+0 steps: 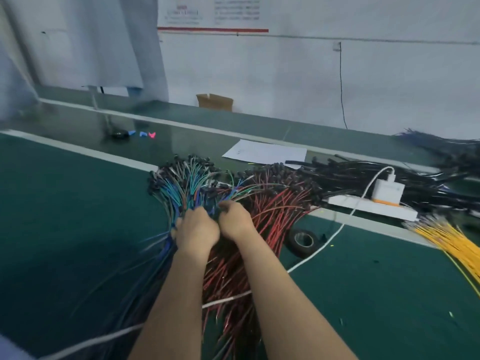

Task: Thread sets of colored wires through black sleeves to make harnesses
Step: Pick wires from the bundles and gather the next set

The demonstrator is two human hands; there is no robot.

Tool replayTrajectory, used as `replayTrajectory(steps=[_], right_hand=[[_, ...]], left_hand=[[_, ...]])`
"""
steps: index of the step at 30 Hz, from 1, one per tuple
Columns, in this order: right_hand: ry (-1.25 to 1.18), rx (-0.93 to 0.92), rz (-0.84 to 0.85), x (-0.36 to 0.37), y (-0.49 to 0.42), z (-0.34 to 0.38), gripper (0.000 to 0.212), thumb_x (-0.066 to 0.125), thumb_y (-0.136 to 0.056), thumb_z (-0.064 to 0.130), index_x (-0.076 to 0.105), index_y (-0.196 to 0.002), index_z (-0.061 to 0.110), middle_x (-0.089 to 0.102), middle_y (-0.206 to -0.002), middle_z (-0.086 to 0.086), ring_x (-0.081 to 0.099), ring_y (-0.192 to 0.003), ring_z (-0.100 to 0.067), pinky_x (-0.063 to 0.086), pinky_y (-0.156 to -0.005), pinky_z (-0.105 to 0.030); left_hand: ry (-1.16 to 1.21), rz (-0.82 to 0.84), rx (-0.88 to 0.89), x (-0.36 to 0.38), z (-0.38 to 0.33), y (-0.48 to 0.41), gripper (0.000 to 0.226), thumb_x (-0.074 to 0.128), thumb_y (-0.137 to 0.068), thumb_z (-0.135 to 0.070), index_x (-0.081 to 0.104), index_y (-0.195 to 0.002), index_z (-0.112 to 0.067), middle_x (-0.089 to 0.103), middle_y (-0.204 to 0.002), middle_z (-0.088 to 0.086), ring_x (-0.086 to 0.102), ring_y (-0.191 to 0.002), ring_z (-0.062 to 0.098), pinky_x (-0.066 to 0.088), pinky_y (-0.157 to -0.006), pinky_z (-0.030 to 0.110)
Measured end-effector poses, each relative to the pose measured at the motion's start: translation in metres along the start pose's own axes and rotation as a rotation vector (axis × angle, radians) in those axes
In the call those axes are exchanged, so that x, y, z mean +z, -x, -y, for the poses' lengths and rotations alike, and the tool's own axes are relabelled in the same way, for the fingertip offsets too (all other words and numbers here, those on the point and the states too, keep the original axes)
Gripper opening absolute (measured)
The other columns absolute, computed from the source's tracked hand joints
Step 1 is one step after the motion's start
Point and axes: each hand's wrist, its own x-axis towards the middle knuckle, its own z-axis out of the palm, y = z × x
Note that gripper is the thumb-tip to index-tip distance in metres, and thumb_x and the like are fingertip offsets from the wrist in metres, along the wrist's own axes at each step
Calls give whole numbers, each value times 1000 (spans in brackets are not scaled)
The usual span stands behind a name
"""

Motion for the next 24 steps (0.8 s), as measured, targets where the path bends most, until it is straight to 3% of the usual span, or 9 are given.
replayTrajectory(steps=[2,4,6,8,11,13,17,21,24], right_hand=[[-50,32,60,2,-13,4,45,41,-96,5,44,-141,4,45,-145,-15,42,-134,-26,30,-107,-26],[-79,92,72,4,-22,7,41,43,-94,5,52,-134,1,51,-139,-18,46,-129,-30,37,-106,-31],[-102,142,33,6,-26,4,23,46,-89,2,67,-98,2,63,-103,-20,55,-103,-32,46,-85,-31],[-191,172,9,6,-29,1,21,45,-85,-3,54,-69,7,50,-72,-12,46,-78,-24,37,-63,-26],[-432,187,25,5,-32,-1,20,47,-87,-7,59,-92,9,50,-82,-8,45,-68,-18,37,-62,-22],[-594,207,-13,5,-35,-1,19,50,-87,-8,52,-79,10,47,-75,-8,42,-61,-17,35,-58,-24],[-762,305,-82,3,-38,-10,28,60,-90,5,48,-65,7,47,-63,-8,44,-55,-18,35,-55,-28],[-646,208,-149,-9,-35,-13,24,58,-91,8,51,-69,11,54,-73,-7,49,-67,-19,41,-65,-29],[-619,147,-226,-27,-29,-7,27,47,-92,0,55,-67,7,55,-68,-10,50,-63,-22,41,-62,-29]], left_hand=[[-9,25,-18,1,-2,-4,26,41,-93,-15,51,-117,-17,55,-123,9,47,-119,32,32,-99,43],[-25,63,-37,2,-4,-6,15,43,-90,-14,49,-103,-19,58,-109,6,50,-113,30,29,-93,43],[-14,77,-30,3,-5,-6,10,44,-89,-15,48,-97,-19,54,-88,2,52,-99,27,27,-89,42],[1,77,-5,3,-5,-6,15,44,-89,-15,54,-100,-19,52,-82,1,50,-91,26,27,-86,41],[-20,53,21,2,-5,-4,26,44,-91,-21,57,-112,-19,51,-118,8,44,-115,32,29,-97,46],[23,60,75,2,-6,-3,30,43,-91,-22,58,-115,-13,49,-126,15,45,-119,37,35,-100,48],[135,79,193,-4,-14,5,28,45,-90,-18,56,-101,6,58,-99,22,57,-95,35,47,-70,41],[109,54,226,-13,-22,10,20,52,-87,-20,56,-70,-11,59,-83,19,59,-92,38,48,-77,40],[160,-39,209,-18,-24,8,21,52,-91,-29,54,-73,-18,61,-80,6,58,-82,29,46,-74,34]])
